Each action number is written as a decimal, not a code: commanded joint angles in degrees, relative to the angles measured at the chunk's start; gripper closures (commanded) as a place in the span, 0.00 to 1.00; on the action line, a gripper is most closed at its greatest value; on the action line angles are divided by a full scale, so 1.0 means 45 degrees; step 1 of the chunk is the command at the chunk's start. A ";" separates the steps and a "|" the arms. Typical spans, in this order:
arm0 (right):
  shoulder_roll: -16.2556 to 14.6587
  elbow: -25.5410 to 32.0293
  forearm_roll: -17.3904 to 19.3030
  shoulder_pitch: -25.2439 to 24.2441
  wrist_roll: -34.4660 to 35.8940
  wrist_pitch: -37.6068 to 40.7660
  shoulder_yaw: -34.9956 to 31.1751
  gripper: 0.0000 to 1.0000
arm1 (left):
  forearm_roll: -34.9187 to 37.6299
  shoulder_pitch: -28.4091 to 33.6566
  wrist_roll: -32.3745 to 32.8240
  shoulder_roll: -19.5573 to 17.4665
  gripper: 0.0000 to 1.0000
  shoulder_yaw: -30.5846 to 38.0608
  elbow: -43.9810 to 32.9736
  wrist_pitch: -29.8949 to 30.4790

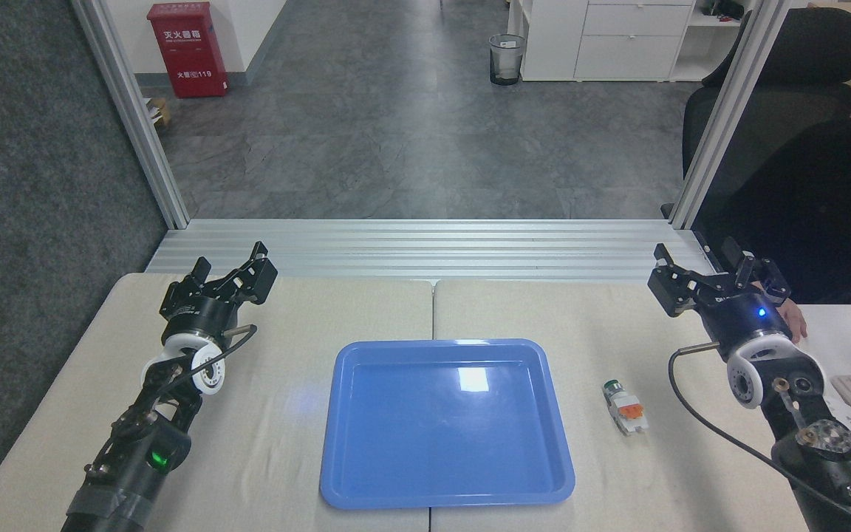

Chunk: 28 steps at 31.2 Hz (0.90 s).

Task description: Pick up switch part and place in tray

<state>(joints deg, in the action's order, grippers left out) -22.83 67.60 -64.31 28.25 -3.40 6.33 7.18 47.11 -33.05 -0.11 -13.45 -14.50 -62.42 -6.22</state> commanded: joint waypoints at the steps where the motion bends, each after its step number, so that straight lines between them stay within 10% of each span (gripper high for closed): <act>1: -0.0513 -0.0511 0.0619 0.0129 0.0014 -0.0176 -0.0852 0.02 | 0.0058 0.0000 0.0005 0.0000 0.00 0.0000 0.0003 -0.0005; 28: -0.0591 -0.0492 0.0639 0.0208 -0.0006 0.0585 -0.0813 0.01 | 0.0000 -0.0019 0.0005 0.0000 0.00 0.0000 0.0003 -0.0005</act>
<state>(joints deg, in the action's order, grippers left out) -24.85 65.77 -61.53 29.01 -3.38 7.31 4.22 47.13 -33.05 -0.11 -13.45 -14.50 -62.41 -6.22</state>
